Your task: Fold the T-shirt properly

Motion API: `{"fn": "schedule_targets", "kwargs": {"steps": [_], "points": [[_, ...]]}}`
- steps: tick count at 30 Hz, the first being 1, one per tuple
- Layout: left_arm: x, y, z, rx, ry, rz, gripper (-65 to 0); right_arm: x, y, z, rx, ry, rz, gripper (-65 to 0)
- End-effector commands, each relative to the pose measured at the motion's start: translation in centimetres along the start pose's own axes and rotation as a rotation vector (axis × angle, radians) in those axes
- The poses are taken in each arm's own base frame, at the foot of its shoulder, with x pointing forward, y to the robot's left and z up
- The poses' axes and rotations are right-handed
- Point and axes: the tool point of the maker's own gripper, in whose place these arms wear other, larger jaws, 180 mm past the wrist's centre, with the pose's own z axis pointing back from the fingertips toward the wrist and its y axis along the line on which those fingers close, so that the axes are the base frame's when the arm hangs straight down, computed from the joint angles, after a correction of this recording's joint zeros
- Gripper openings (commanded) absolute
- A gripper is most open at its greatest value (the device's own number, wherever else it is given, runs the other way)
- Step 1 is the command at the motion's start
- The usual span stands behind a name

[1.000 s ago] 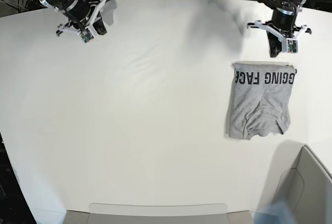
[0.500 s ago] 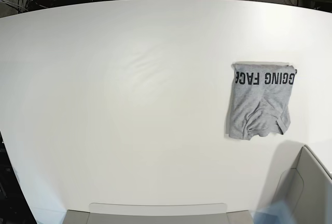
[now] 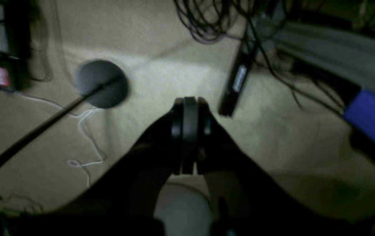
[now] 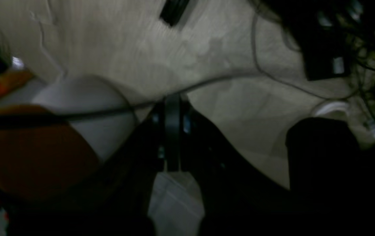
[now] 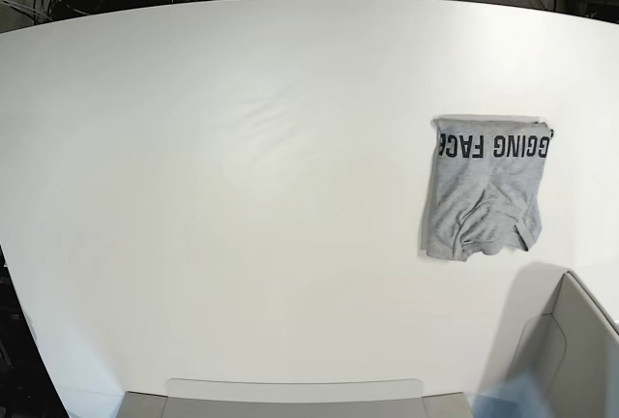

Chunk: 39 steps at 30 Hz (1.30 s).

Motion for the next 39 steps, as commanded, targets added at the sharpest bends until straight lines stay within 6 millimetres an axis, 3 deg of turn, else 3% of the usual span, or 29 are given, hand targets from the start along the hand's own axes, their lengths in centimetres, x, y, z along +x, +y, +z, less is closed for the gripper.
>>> {"fn": "schedule_targets", "kwargs": {"steps": [1, 3, 8, 11, 16, 18, 23, 27, 35, 39], "points": [[-0.6, -0.4, -0.9, -0.019, 0.012, -0.018, -65.0, -0.3, -0.7, -0.4, -0.004, 0.008, -0.002, -65.0], [-1.8, -1.4, -3.2, -0.056, 0.060, -0.030, -65.0, -0.4, -1.8, -1.9, -0.008, -0.003, -0.044, -65.0], [-2.6, -3.4, -7.3, -0.105, 0.140, -0.016, -65.0, -0.1, -4.9, -4.4, -0.050, -0.130, -0.147, -65.0], [-2.1, -4.1, -8.8, -0.117, 0.149, -0.011, -65.0, -0.2, -6.3, -4.7, -0.071, -0.193, -0.133, -65.0], [-0.1, -4.6, -10.9, -0.090, 0.129, 0.047, -65.0, 1.9, -8.0, -4.6, -0.087, -0.252, -0.059, -65.0], [0.5, -3.8, -11.6, -0.017, 0.108, 0.087, -65.0, 2.6, -8.8, -4.4, -0.099, -0.255, -0.044, -65.0], [1.3, 1.5, -11.6, 0.284, -0.006, 0.147, -65.0, 5.1, -10.6, -4.0, -0.128, -0.280, -0.035, -65.0], [1.2, 5.0, -10.3, 0.468, -0.096, 0.124, -65.0, 5.3, -11.3, -3.8, -0.142, -0.277, -0.038, -65.0], [1.3, 6.0, -9.9, 0.513, -0.119, 0.118, -65.0, 5.1, -10.6, -4.1, -0.129, -0.276, -0.032, -65.0], [1.5, 5.6, -10.0, 0.510, -0.129, 0.123, -65.0, 5.2, -9.9, -4.3, -0.102, -0.239, 0.082, -65.0]]}}
